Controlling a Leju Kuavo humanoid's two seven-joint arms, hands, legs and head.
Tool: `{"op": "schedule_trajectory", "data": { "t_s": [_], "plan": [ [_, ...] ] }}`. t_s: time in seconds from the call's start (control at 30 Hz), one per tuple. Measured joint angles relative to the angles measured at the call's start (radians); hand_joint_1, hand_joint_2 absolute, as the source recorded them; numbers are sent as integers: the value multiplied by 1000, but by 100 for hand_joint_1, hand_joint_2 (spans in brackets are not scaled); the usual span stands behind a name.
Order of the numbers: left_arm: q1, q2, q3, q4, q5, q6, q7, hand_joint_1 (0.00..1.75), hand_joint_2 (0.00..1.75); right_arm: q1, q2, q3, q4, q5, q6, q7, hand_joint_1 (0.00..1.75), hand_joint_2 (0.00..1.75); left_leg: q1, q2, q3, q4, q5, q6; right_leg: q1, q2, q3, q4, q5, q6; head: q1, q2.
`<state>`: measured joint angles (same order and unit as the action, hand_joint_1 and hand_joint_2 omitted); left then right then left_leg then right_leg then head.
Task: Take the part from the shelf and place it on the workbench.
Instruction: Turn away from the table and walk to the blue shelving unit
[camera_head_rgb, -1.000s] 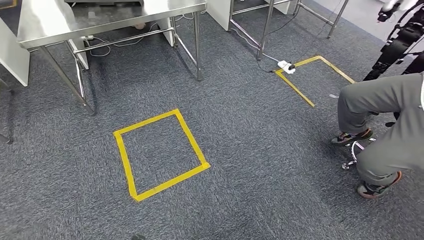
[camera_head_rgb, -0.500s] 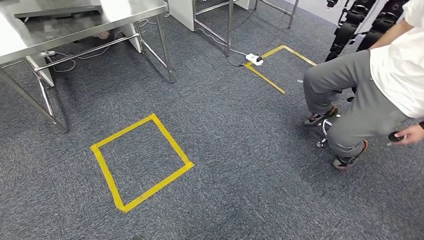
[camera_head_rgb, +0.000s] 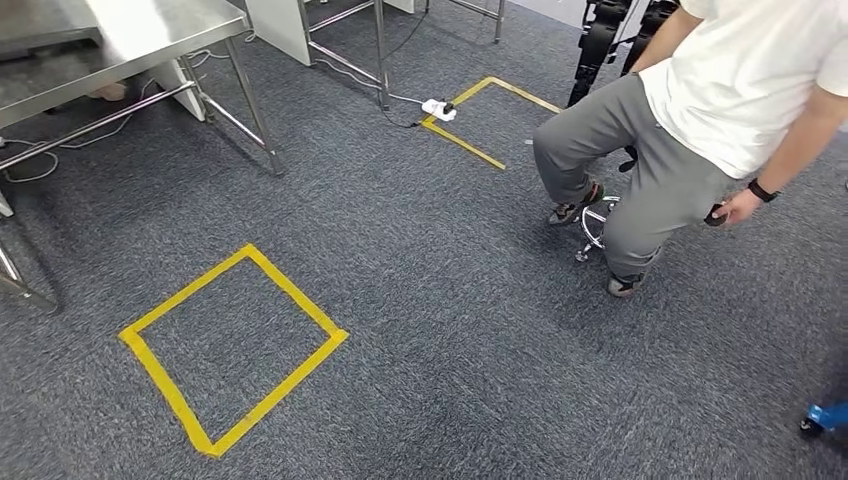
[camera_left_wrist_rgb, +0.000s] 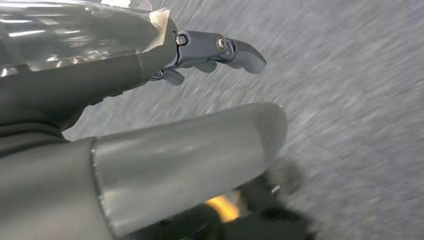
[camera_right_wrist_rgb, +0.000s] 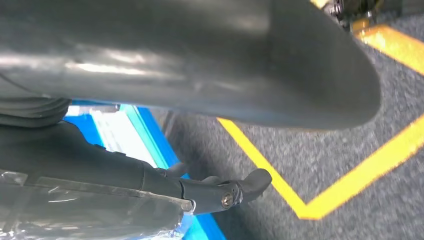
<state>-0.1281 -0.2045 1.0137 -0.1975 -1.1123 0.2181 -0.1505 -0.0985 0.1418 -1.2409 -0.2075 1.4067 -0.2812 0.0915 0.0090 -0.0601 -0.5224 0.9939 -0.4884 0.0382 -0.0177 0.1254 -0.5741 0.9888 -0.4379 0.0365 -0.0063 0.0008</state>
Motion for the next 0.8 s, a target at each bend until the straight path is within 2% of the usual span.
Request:
{"op": "schedule_trajectory", "data": {
  "t_s": [0.07,0.1,0.13,0.17,0.2,0.23,0.27,0.3,0.33,0.37,0.4,0.47,0.5,0.53,0.57,0.6,0.63,0.67,0.7,0.73,0.77,0.8],
  "plan": [
    [4,-2,14,1,11,-34,48,0,0,0,-2,0,0,-4,18,-13,0,0,0,29,1,-15,12,16,2,-48,-34,56,-30,-1,3,0],
    [7,-3,22,1,14,-44,68,0,0,-2,-4,0,0,-5,26,-18,0,0,0,45,1,-18,15,21,2,-79,-63,117,-60,-5,5,0],
    [10,-3,28,1,16,-48,82,0,0,-3,-4,0,0,-6,32,-22,0,0,-2,61,-1,-19,15,23,1,-100,-98,188,-92,-7,7,0],
    [13,-3,33,1,18,-50,90,0,0,-4,-4,0,0,-7,37,-26,0,0,-3,78,-3,-18,15,23,-1,-109,-127,252,-117,-5,8,0],
    [15,-3,38,1,20,-51,95,0,0,-4,-3,0,0,-7,41,-28,0,0,-4,94,-5,-18,15,23,-3,-113,-140,289,-128,1,8,0],
    [15,-3,42,1,22,-51,97,0,0,-2,-4,0,0,-7,43,-30,0,0,-5,108,-6,-17,15,22,-5,-117,-130,282,-124,10,9,0],
    [15,-3,46,1,22,-52,97,0,0,0,-4,0,0,-7,45,-31,0,0,-5,122,-6,-17,15,21,-6,-125,-96,232,-106,21,9,0],
    [15,-3,49,1,23,-52,98,0,0,0,-4,0,0,-7,45,-31,0,0,-5,134,-5,-15,14,19,-7,-141,-47,154,-82,29,9,0],
    [14,-3,51,1,23,-53,98,0,0,-1,-4,0,0,-7,45,-32,0,0,-8,145,-4,-13,12,16,-5,-163,-3,79,-61,32,10,0],
    [14,-3,53,1,22,-53,98,0,0,-2,-4,0,0,-6,45,-32,0,0,-10,154,-2,-11,9,10,-2,-180,30,24,-46,29,9,0],
    [13,-3,55,1,22,-52,98,0,0,-3,-3,0,0,-4,45,-32,0,0,-13,162,0,-10,6,4,2,-189,44,-4,-39,21,9,0],
    [11,-2,59,1,22,-49,98,0,0,-3,-3,0,0,1,46,-32,0,0,-14,179,6,-10,3,-7,8,-176,40,-11,-34,4,7,0],
    [9,-1,60,1,23,-47,98,0,0,-2,-2,1,0,3,48,-32,0,0,-11,176,6,-7,0,-14,1,-166,40,-13,-31,-4,6,0],
    [8,0,61,0,25,-44,98,0,0,-1,-2,1,0,5,50,-31,0,0,-8,158,3,5,-12,-21,-4,-156,42,-15,-27,-12,5,0],
    [9,2,63,0,27,-41,98,0,0,-2,-2,2,0,7,53,-30,0,0,-4,130,-9,34,-36,-26,-9,-147,43,-16,-22,-21,3,0],
    [10,4,66,0,30,-39,98,0,0,-3,-2,3,0,9,56,-30,0,0,0,98,-31,86,-71,-31,-13,-138,44,-17,-18,-28,1,0],
    [13,6,69,0,32,-38,98,0,0,-4,-2,4,0,12,59,-29,0,0,2,74,-61,152,-109,-33,-10,-127,40,-16,-15,-33,-1,0],
    [16,8,72,0,33,-37,98,0,0,-5,-2,5,0,13,61,-29,0,0,3,64,-92,220,-140,-35,-7,-115,37,-15,-13,-36,-2,0],
    [19,10,75,0,33,-36,98,0,0,-4,-2,5,0,14,62,-29,0,0,3,60,-115,266,-153,-36,-5,-101,34,-14,-12,-37,-2,0],
    [21,11,77,0,34,-35,98,0,0,-3,-2,5,0,14,63,-29,0,0,5,58,-123,278,-145,-37,-4,-88,33,-11,-12,-38,-2,0],
    [22,13,79,0,34,-33,99,0,0,-3,-2,5,0,14,63,-30,0,0,7,56,-110,249,-116,-37,-4,-74,32,-8,-12,-37,-2,0],
    [23,14,80,0,35,-31,101,0,0,-3,-2,5,0,14,63,-31,0,0,11,47,-82,188,-76,-37,-4,-60,32,-4,-12,-37,-2,0]
  ]
}}
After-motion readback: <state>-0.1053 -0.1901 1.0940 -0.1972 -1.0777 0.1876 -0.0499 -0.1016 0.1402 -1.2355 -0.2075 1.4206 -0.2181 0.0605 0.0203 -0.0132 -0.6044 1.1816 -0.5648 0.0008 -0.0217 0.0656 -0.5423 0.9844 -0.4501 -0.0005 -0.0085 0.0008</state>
